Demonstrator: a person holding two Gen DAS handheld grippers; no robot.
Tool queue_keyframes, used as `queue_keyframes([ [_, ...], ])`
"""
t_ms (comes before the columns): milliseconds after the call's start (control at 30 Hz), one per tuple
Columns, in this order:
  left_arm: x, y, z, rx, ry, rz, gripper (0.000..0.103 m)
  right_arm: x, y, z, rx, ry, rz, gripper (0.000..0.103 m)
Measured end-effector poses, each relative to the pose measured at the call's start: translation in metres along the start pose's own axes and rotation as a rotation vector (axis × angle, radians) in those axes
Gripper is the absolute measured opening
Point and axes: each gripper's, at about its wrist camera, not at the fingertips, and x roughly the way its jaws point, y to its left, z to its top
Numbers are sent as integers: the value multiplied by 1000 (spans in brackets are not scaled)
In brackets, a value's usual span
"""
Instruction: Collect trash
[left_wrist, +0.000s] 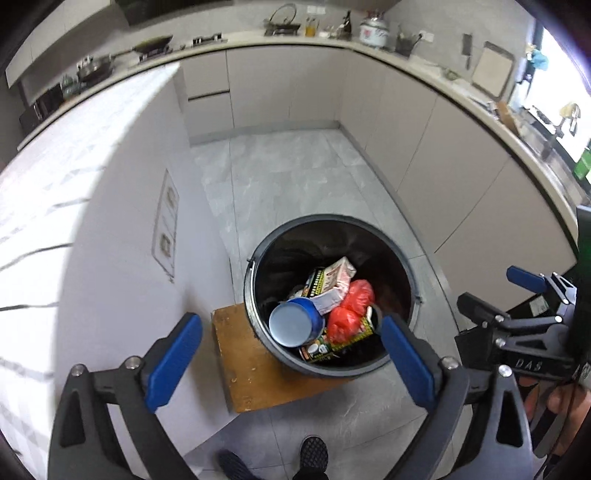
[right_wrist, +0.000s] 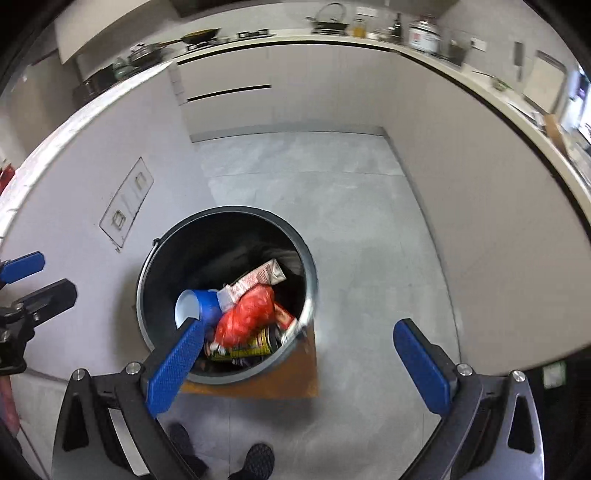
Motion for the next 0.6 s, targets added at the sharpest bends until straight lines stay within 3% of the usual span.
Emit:
queue_keyframes([
  [267, -118, 13, -31, -38, -122, -24, 101, -107, 20, -35, 13, -24, 17, 103],
  [400, -174, 18, -55, -26, -181, 36, 101, -166, 48, -54, -13, -92, 24, 103],
  [467, -198, 24, -68, -32, -212, 31, 101, -190, 60, -61, -21, -127, 29, 103],
  [600, -225, 34, -85, -46, -256, 55, 101, -239, 84, -72, -42, -195, 42, 103],
])
